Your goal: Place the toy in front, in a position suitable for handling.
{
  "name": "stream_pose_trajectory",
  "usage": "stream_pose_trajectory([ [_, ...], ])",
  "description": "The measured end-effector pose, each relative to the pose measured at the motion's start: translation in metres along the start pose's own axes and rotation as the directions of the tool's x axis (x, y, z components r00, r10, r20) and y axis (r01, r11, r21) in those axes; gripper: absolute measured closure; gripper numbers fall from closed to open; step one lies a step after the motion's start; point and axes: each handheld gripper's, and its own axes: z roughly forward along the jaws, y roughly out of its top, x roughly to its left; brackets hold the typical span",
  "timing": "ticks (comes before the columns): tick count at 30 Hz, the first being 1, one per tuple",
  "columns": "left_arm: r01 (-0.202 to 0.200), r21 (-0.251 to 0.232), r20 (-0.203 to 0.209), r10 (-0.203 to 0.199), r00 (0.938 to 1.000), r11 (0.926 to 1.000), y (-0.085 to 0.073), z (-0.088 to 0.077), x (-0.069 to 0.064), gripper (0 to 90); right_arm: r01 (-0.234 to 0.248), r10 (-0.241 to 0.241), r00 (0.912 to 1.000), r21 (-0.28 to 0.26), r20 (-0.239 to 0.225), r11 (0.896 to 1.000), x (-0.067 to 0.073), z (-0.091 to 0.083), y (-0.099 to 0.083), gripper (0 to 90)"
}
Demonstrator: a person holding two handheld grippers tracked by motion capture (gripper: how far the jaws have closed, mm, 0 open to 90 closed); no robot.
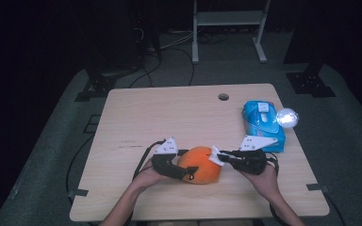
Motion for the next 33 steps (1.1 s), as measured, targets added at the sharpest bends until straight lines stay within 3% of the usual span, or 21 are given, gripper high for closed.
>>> stream_pose_trajectory([
  [2, -0.015, 0.019, -0.010, 0.015, 0.9998, 0.9997, 0.001, 0.000, -0.001, 27.7, 0.027, -0.027, 0.9996, -0.003, -0.004, 1.000, 0.006, 0.006, 0.006, 81.2],
  [4, -0.005, 0.019, -0.002, 0.005, 1.0000, 0.9998, -0.001, -0.003, 0.001, 28.1, 0.053, -0.053, 0.9985, 0.002, 0.010, 0.999, 0.009, 0.009, 0.009, 81.3],
  [7, 0.000, 0.021, 0.002, 0.000, 1.0000, 0.9998, -0.003, -0.005, 0.005, 28.7, 0.018, -0.018, 0.9998, 0.007, -0.001, 1.000, 0.002, 0.007, 0.004, 81.3],
  [13, -0.004, 0.013, 0.003, 0.004, 1.0000, 0.9999, -0.002, -0.004, 0.003, 28.5, -0.016, 0.015, 0.9994, 0.019, 0.032, 1.000, -0.008, -0.002, -0.007, 81.3],
  [16, -0.046, 0.011, -0.005, 0.046, 0.9989, 0.9989, 0.003, -0.002, -0.005, 28.1, -0.032, 0.032, 0.9993, 0.000, 0.019, 0.999, -0.007, 0.000, -0.004, 81.3],
  [19, -0.116, 0.022, -0.008, 0.116, 0.9933, 0.9930, 0.009, 0.001, -0.015, 27.7, -0.021, 0.021, 0.9996, -0.042, -0.019, 0.999, 0.001, 0.004, 0.006, 81.3],
  [22, -0.145, 0.034, -0.012, 0.145, 0.9893, 0.9889, 0.010, 0.002, -0.019, 27.7, -0.001, -0.002, 0.9988, -0.071, -0.049, 0.997, 0.010, 0.008, 0.015, 81.3],
  [24, -0.131, 0.037, -0.012, 0.132, 0.9912, 0.9907, 0.009, 0.000, -0.016, 27.9, 0.023, -0.025, 0.9991, -0.062, -0.034, 0.998, 0.011, 0.009, 0.015, 81.3],
  [28, -0.078, 0.027, -0.011, 0.078, 0.9969, 0.9966, 0.004, -0.003, -0.009, 28.0, -0.016, 0.016, 0.9998, -0.025, 0.009, 1.000, -0.003, 0.006, 0.003, 81.4],
  [31, -0.095, 0.032, -0.017, 0.096, 0.9953, 0.9949, 0.007, -0.001, -0.011, 28.0, -0.050, 0.050, 0.9986, -0.021, 0.015, 0.999, -0.007, 0.001, -0.003, 81.4],
  [33, -0.104, 0.036, -0.024, 0.105, 0.9942, 0.9939, 0.011, 0.001, -0.014, 28.0, -0.033, 0.034, 0.9992, -0.028, 0.021, 0.999, -0.004, 0.000, 0.000, 81.4],
])
